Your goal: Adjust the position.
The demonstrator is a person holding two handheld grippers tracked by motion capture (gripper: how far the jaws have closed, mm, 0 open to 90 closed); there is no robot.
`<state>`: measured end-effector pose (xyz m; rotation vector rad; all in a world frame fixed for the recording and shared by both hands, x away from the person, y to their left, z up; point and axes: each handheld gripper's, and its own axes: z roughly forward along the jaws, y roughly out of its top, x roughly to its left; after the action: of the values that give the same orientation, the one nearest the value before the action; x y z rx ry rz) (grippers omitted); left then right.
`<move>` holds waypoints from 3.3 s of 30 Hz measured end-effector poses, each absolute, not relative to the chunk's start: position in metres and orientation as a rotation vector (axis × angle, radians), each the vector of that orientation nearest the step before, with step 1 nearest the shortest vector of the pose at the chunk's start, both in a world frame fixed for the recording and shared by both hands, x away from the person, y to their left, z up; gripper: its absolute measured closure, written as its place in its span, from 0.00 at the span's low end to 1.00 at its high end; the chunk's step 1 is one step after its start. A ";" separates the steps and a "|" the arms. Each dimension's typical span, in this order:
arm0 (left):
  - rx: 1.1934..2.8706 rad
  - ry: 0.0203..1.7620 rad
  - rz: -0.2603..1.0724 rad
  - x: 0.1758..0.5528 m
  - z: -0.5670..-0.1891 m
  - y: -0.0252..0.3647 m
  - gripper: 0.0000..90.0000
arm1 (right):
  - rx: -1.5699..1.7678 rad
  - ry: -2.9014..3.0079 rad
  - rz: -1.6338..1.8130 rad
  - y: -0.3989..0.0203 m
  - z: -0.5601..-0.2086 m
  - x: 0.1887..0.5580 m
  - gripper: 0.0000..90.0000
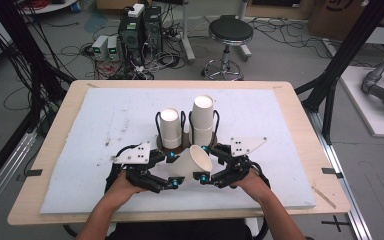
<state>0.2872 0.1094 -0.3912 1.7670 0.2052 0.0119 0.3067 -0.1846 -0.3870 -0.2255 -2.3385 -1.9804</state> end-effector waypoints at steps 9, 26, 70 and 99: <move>1.831 0.236 0.021 0.287 -0.394 0.101 0.38 | -0.214 -2.349 -1.976 -0.186 -0.387 0.307 0.34; 1.891 0.233 0.043 0.286 -0.394 0.093 0.38 | -0.226 -2.377 -1.951 -0.184 -0.388 0.307 0.35; 1.832 0.236 0.033 0.286 -0.394 0.086 0.39 | -0.231 -2.344 -1.989 -0.175 -0.388 0.304 0.34; 1.745 0.505 0.183 0.288 -0.398 0.145 0.24 | -0.344 -2.499 -1.981 -0.192 -0.387 0.313 0.36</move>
<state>0.2881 0.1452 -0.3984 1.7451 0.5048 0.1835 0.3133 -0.1919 -0.3865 -0.3444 -2.4993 -1.9813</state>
